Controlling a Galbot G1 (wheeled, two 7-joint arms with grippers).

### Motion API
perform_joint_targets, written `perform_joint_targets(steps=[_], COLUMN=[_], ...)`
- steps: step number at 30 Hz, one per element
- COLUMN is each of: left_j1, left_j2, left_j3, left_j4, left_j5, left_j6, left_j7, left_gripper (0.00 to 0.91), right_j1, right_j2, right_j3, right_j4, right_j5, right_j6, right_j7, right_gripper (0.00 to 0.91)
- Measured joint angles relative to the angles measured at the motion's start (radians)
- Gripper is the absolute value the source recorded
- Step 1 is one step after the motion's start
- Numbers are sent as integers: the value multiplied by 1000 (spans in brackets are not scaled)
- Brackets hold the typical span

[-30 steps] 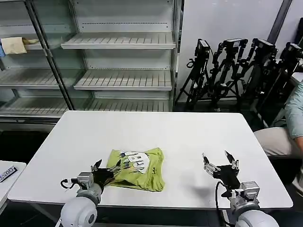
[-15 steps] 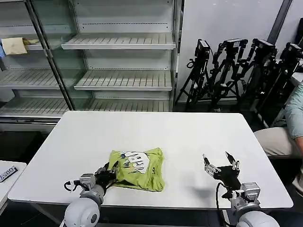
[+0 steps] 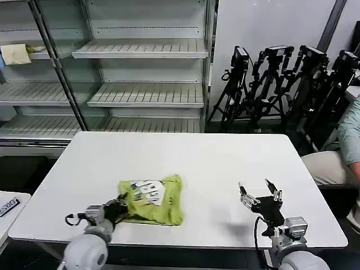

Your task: Fold and organize the clothes.

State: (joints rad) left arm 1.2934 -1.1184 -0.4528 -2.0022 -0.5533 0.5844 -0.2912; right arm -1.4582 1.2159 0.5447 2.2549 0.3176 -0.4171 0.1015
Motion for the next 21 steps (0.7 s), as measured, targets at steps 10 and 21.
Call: perform_joint_targets(steps=[10, 21], left_j1=[130, 161], left_j2=[314, 272], left_j3=[-363, -318], left_j4=[32, -161], left_j5=[-11, 118], left_j6=[0, -5], left_j7=[155, 149], left_gripper=[10, 10], right_j1=[27, 23], right_j2=[26, 17], right_j3=[-39, -33], right_j4=[-35, -46], right_j5=[-12, -15], right_j6=[39, 66], right_j7=[-18, -23], right_gripper=[907, 907])
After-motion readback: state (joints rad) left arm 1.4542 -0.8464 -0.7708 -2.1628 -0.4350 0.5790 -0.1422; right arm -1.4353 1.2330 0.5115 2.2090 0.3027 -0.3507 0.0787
